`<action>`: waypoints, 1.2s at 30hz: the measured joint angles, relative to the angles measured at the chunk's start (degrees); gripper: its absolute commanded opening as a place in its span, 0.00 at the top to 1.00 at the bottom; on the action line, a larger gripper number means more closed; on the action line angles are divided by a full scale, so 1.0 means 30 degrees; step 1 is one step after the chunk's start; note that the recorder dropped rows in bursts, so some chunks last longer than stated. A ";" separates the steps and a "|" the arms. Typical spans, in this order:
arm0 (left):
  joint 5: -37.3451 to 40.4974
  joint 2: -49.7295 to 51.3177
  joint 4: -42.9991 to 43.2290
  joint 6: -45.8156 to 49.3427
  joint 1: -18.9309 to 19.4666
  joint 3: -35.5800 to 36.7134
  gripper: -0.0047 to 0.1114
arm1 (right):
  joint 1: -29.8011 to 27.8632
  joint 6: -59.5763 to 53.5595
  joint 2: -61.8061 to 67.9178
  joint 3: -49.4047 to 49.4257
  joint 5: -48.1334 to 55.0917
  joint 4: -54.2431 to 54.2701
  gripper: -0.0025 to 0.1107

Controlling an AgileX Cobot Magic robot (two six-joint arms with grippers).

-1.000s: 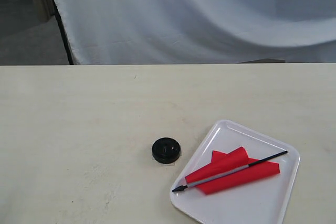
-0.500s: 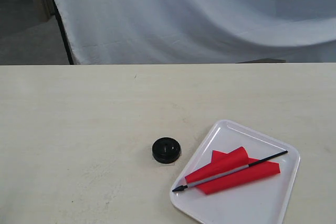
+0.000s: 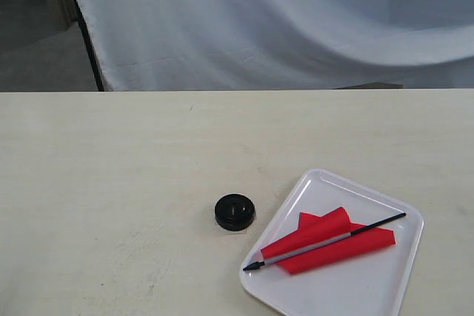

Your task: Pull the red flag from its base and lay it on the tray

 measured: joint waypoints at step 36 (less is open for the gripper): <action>0.0000 0.0000 0.0000 0.0000 0.0000 0.0000 0.96 | 0.0725 1.4660 -0.0593 0.0000 0.1456 -1.3894 0.98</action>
